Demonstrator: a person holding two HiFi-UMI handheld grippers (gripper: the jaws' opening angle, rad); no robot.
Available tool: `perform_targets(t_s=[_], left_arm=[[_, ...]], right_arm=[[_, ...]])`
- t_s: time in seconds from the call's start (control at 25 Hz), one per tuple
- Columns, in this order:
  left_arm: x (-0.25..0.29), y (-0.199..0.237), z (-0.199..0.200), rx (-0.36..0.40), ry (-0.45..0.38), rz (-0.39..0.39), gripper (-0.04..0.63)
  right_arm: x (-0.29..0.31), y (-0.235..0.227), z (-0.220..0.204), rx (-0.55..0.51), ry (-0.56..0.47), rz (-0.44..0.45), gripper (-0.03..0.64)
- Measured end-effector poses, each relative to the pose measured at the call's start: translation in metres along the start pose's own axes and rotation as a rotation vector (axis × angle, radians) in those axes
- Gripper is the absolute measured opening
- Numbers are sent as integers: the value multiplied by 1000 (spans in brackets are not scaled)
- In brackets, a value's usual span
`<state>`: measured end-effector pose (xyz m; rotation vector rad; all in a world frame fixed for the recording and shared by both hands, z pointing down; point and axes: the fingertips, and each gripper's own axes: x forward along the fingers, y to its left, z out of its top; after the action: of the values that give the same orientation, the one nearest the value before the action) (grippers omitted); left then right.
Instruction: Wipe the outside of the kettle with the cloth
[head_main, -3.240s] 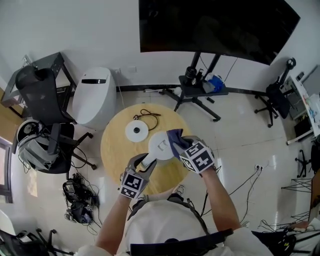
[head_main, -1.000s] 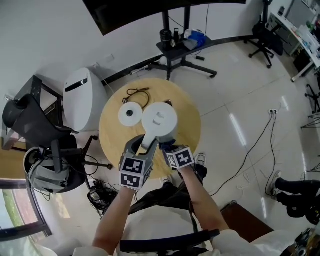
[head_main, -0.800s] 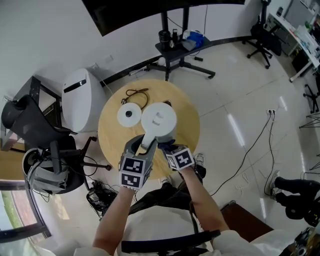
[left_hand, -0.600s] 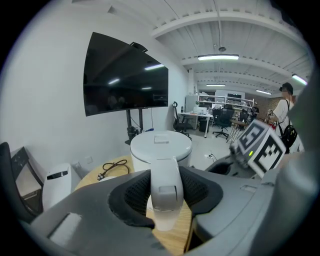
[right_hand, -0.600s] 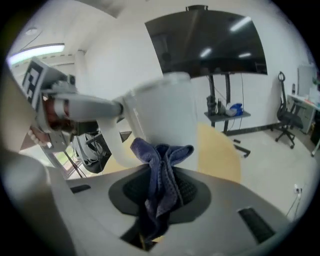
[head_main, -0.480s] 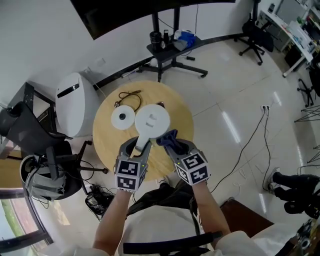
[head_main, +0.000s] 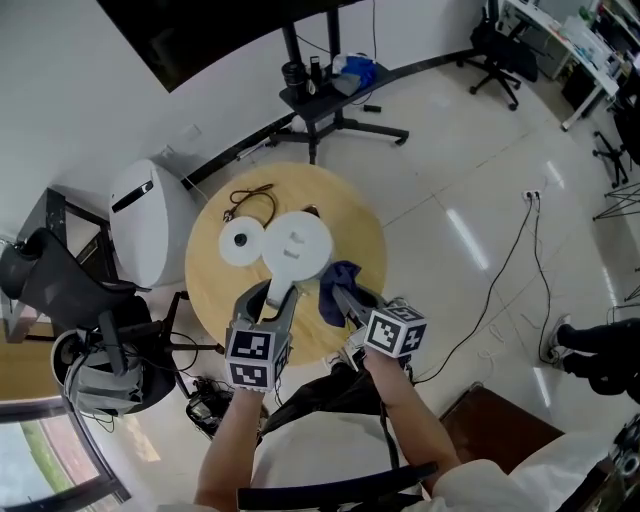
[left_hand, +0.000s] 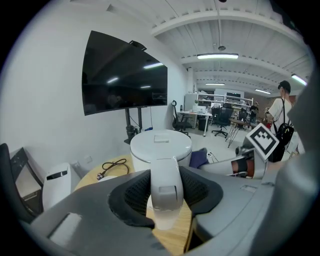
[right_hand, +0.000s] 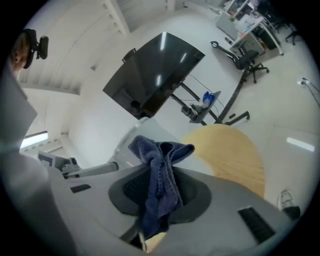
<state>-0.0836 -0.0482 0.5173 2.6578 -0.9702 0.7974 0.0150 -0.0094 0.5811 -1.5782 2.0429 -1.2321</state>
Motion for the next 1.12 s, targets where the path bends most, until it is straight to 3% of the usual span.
perform_targets(t_s=[0.2, 0.6, 0.72, 1.12], left_arm=[[-2, 3, -1, 9, 11, -5, 169], [-2, 7, -4, -2, 11, -17, 169], [-2, 6, -4, -5, 17, -17, 170], [-4, 6, -2, 10, 30, -47, 169]], right_arm=[[20, -46, -32, 209, -3, -122, 95], [39, -118, -76, 421, 128, -415, 97], [39, -110, -68, 392, 140, -380, 95], [7, 11, 36, 126, 35, -70, 95]])
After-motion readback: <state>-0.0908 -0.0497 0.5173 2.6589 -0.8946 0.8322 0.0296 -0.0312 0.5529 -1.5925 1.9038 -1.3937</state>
